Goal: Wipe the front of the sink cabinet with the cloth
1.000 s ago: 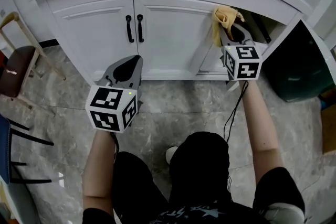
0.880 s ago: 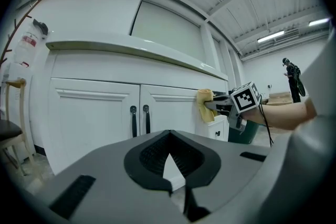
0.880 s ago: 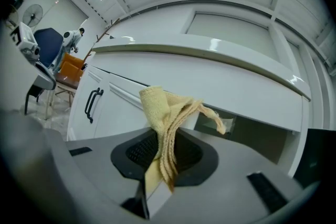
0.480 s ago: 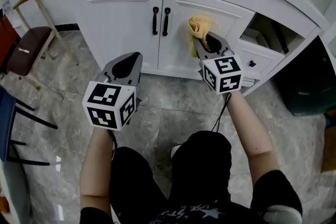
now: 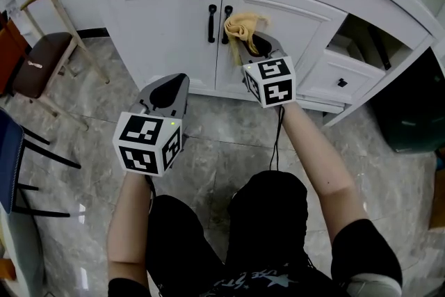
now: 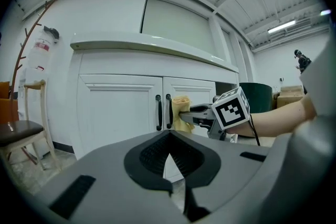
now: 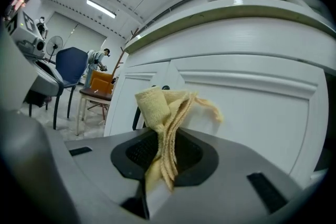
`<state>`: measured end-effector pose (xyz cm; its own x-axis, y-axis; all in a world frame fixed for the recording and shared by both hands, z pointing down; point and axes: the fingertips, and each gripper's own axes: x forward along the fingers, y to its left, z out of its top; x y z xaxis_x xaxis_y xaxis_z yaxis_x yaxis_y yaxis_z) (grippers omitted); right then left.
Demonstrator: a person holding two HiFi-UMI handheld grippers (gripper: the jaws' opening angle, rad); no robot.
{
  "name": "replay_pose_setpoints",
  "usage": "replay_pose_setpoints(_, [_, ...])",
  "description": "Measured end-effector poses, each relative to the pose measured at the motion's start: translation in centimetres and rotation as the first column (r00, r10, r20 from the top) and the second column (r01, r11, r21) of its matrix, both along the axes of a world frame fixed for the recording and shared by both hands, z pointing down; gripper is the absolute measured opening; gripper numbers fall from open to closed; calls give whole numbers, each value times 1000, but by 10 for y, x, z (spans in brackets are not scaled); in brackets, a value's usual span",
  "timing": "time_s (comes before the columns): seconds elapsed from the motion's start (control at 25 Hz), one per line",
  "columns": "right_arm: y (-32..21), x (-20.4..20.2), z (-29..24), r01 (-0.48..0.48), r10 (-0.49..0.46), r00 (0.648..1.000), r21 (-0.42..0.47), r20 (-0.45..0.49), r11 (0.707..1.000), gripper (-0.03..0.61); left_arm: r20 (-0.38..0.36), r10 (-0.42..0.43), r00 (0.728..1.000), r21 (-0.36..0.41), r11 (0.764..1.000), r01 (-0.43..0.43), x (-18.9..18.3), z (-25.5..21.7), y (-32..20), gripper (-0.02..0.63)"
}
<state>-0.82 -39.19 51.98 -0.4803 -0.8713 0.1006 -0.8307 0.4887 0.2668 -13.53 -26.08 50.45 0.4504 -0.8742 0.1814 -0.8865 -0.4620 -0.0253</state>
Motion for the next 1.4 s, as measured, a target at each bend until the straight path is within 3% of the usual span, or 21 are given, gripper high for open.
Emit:
replay_pose_setpoints(0.4, [7,87,10,-116,116,993,-16,-17,993,83,3,77,997,10,997,-77,43,1,-8,15])
replay_pose_setpoints(0.68, [15,175,13,-238,238,971,-26,-8,971,84,-8,139,990,-6,990,-139,80,7,-13,15])
replay_pose_setpoints(0.96, [31,229,13,-316,317,948,-31,22,948,84,12,202,979,-15,979,-201,111,12,-11,15])
replay_pose_setpoints(1.2, [37,233,20,-325,327,944,-43,41,945,84,26,202,979,-41,979,-201,112,24,-9,15])
replay_pose_setpoints(1.4, [44,181,28,-214,216,976,-44,41,976,84,30,159,987,-55,986,-157,94,34,-11,15])
